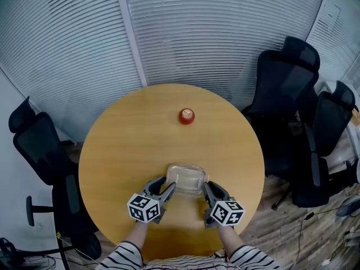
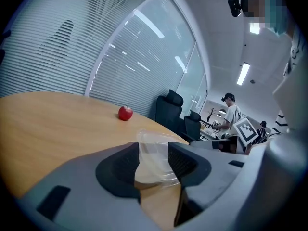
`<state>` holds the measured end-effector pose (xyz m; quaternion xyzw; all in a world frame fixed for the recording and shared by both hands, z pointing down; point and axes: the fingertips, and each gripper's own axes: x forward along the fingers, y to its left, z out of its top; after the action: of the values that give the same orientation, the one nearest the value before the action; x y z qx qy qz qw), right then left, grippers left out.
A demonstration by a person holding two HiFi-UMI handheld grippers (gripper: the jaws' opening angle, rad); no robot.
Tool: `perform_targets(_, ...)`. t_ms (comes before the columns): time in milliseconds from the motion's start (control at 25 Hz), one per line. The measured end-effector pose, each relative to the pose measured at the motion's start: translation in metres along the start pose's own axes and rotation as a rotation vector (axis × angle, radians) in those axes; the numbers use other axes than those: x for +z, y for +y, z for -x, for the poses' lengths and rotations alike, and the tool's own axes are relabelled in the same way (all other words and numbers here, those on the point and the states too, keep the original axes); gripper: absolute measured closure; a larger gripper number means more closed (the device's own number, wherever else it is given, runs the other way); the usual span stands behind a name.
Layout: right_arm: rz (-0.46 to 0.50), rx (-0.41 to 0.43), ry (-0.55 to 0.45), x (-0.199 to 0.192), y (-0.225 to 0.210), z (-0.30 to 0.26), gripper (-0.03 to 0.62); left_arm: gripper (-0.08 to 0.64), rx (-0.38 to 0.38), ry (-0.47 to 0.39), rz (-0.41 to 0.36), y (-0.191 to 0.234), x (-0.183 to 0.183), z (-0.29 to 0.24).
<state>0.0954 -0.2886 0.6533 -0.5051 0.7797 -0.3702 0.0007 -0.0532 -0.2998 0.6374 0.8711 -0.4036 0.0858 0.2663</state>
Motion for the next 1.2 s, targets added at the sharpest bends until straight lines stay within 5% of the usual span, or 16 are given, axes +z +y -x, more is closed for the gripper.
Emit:
perform_targets(320,-0.009,-0.029,-0.026,-0.003,0.004,0.022,0.528,0.484,0.022,-0.025,-0.022,-0.005,0.004,0.019)
perform_targets(1200,-0.009,-0.056,-0.113,-0.021,0.059,0.082,0.548,0.517,-0.021,-0.099,-0.032,-0.036,0.008,0.094)
